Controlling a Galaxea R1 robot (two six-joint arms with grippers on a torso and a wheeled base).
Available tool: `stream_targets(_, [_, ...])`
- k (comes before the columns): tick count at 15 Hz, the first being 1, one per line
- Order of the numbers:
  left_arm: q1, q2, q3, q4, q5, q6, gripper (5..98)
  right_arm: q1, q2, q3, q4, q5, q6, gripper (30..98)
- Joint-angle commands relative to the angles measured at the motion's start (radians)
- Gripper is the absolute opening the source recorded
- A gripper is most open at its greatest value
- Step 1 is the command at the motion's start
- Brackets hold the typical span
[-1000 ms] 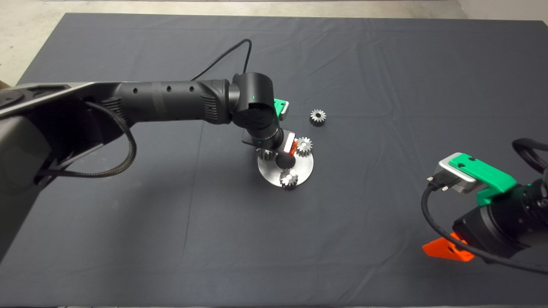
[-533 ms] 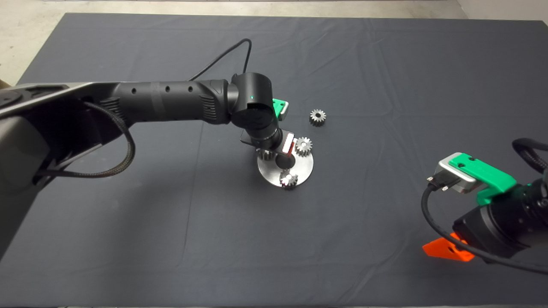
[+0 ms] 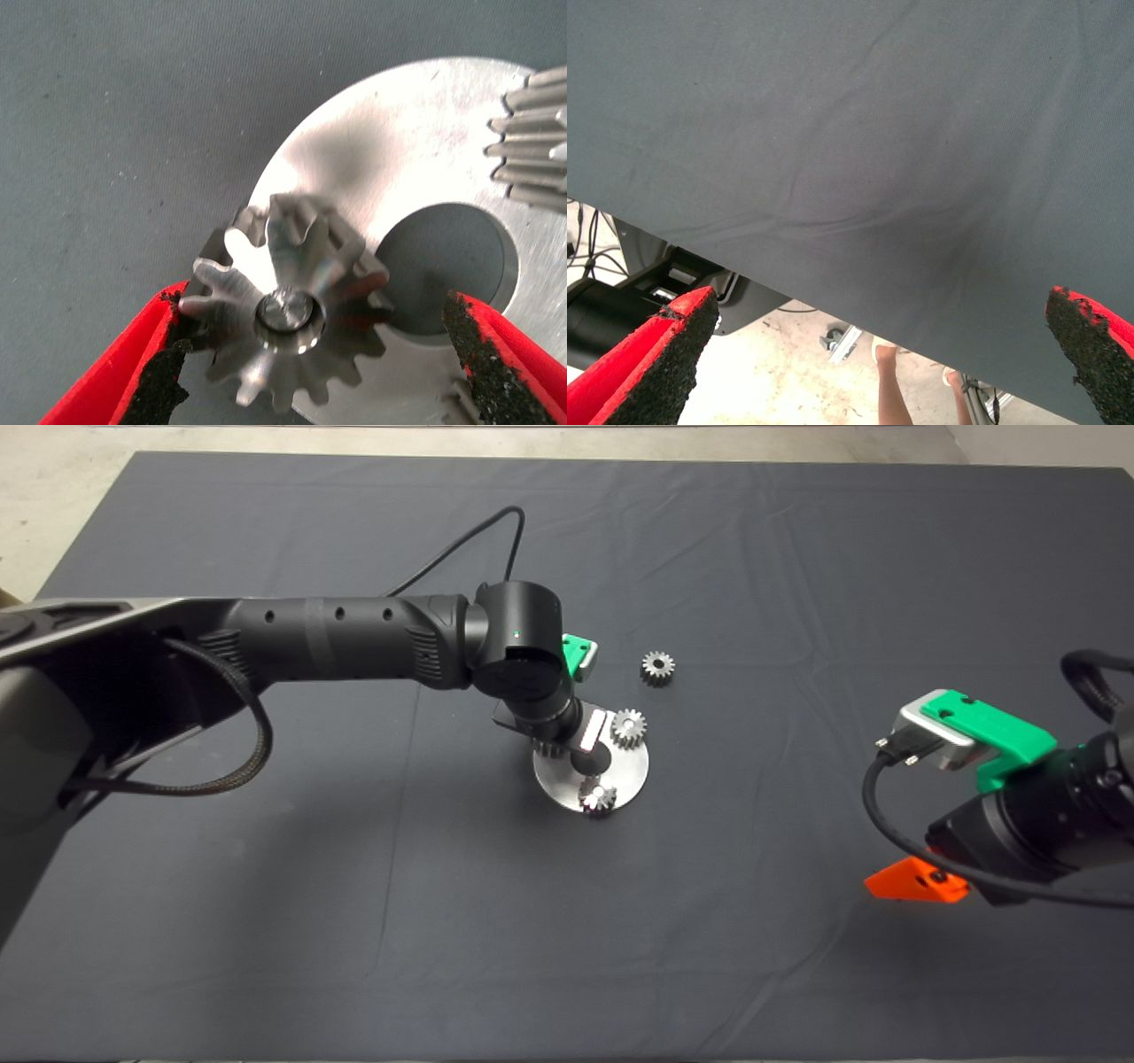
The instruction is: Remove an incorrectly installed larger gear and replace it with the correct smaller gear
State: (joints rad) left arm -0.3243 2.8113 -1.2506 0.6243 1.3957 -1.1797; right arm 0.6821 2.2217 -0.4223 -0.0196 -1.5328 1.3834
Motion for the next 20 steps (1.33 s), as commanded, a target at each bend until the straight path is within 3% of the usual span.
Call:
stream_targets(1, [-0.013, 0.002, 0.016, 0.0, 0.008, 0.023, 70.4, 0.033, -0.003, -0.007, 0.027, -0.06, -0.014, 97.7])
stream_targets(17, [-0.015, 0.003, 0.011, 0.002, 0.008, 0.025, 51.3, 0.034, -0.009, 0.019, 0.029, -0.058, -0.003, 97.7])
stream_targets(19, [-0.015, 0.006, 0.011, 0.002, 0.005, 0.025, 46.4, 0.034, 0.0, -0.067, 0.024, -0.061, -0.039, 97.7])
stream_targets(20, [-0.015, 0.009, 0.007, 0.002, 0.003, 0.023, 46.4, 0.03, 0.005, -0.152, 0.023, -0.061, -0.099, 97.7])
